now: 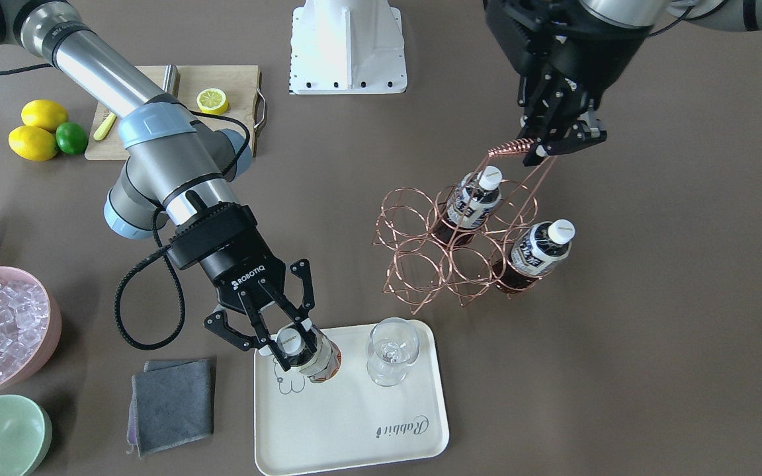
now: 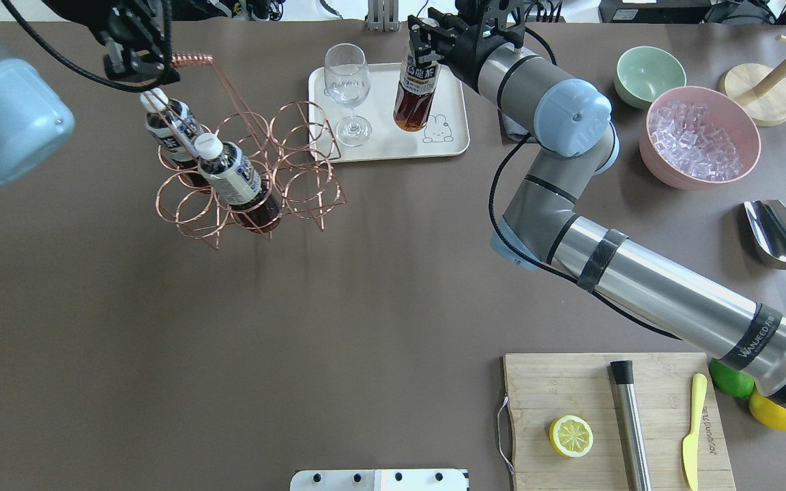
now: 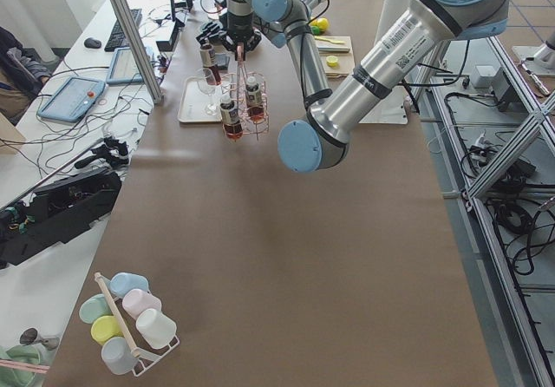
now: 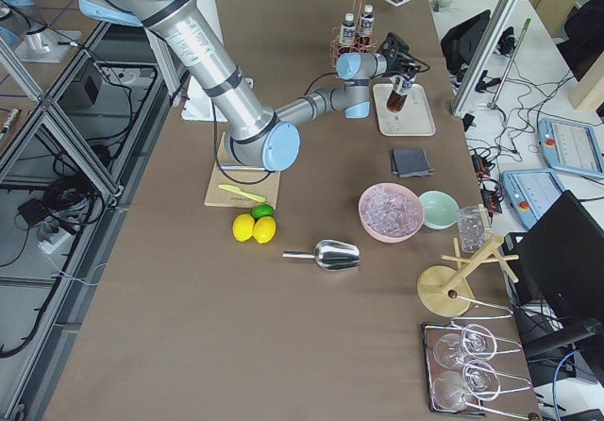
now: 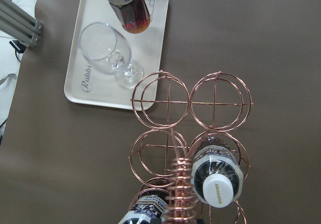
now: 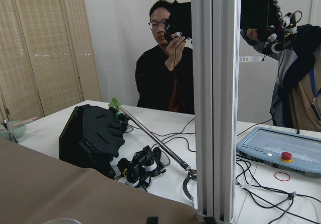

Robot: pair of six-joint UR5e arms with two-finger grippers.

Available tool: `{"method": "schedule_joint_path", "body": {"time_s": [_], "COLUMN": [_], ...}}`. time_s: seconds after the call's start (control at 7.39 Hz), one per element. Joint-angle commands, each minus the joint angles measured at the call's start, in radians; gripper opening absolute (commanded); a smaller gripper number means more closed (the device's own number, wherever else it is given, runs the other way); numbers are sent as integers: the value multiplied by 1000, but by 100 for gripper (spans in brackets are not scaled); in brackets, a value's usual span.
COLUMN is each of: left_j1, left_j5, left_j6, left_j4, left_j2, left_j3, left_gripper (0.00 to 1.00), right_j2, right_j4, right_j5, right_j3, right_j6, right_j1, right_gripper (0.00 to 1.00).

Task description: Take tea from basket to plate

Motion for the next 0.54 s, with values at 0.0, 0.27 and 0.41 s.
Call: {"method": "schedule_joint_path", "body": {"time_s": [0.0,0.27,0.41], "left_j1": [-148,-268,-319], "left_j5": [-46,-68,-65], "left_j6": [206,323,380], "left_j4": [31,36,54], "left_j2": [120,233,276], "left_j3": [0,0,-1], "left_gripper": [0,0,0], "right_j2": [1,22,32], "right_j4": [-5,-6,-6], "right_j5": [-52,-97,-98], "right_j3": [-44,-70,-93], "right_j6": [-15,-69,-69], "right_j1": [-24,-22,-13], "right_gripper": [0,0,0]}}
